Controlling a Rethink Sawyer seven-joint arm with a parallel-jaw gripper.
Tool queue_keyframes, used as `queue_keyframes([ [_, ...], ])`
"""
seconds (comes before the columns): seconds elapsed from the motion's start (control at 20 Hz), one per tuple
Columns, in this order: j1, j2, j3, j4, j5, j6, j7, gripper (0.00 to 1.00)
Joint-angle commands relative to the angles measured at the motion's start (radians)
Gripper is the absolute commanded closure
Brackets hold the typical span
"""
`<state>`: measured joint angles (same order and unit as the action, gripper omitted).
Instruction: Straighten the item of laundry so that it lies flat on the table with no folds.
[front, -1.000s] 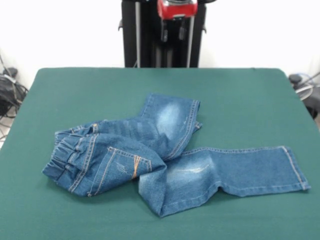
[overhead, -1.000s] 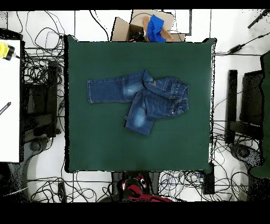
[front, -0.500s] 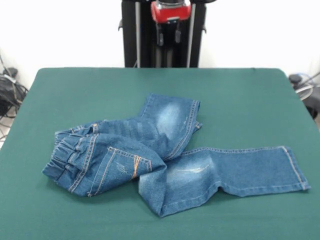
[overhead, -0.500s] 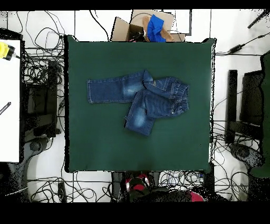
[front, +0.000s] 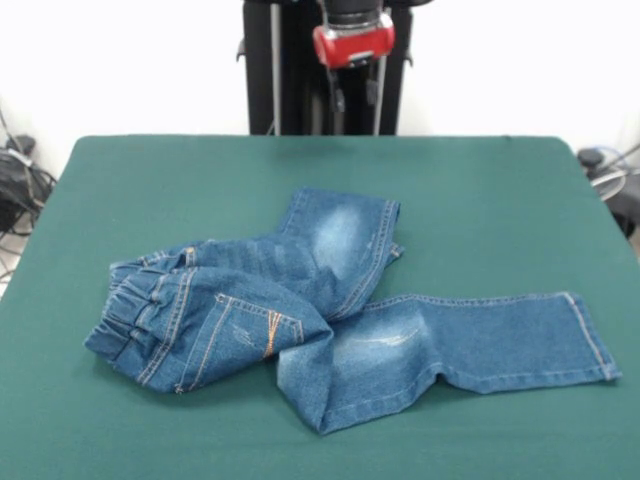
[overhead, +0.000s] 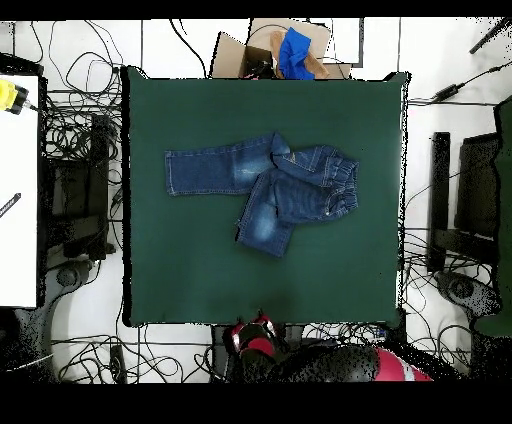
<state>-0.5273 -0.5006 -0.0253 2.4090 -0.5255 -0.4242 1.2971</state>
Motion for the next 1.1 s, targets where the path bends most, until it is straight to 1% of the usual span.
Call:
queue_keyframes([
  [0.05,-0.02,-0.08,0.185,-0.076,-0.027,-0.025,0.209,0.0],
  [0.15,-0.006,-0.199,0.218,-0.067,-0.03,0.061,0.164,0.0],
  [0.25,-0.006,-0.295,0.263,-0.058,-0.051,0.107,0.135,0.0],
  [0.3,-0.004,-0.333,0.284,-0.058,-0.07,0.113,0.124,0.0],
  [0.4,0.002,-0.361,0.301,-0.064,-0.091,0.117,0.115,0.0],
  [0.5,0.017,-0.332,0.279,-0.082,-0.115,0.077,0.115,0.0],
  [0.7,0.031,-0.214,0.198,-0.121,-0.162,-0.069,0.122,0.0],
  [0.95,0.023,-0.107,0.153,-0.184,-0.233,-0.156,0.102,0.0],
  [1.05,0.045,-0.017,0.092,-0.231,-0.238,-0.199,0.071,0.0],
  [1.1,0.049,0.044,0.062,-0.261,-0.246,-0.248,0.049,0.0],
])
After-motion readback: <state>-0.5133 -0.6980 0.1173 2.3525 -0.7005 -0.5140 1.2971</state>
